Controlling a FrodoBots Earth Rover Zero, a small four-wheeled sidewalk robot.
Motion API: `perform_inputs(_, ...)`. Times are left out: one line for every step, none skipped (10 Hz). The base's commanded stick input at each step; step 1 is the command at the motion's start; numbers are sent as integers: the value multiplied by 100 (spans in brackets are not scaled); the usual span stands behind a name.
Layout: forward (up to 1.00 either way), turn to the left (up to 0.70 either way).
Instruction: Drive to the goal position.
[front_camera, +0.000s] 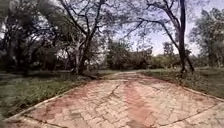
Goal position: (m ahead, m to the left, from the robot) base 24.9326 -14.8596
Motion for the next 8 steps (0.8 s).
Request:
perform_inputs(70,0)
perform_inputs(70,0)
perform_inputs(70,0)
perform_inputs(70,0)
perform_inputs(70,0)
perform_inputs(70,0)
perform_inputs(70,0)
perform_inputs(70,0)
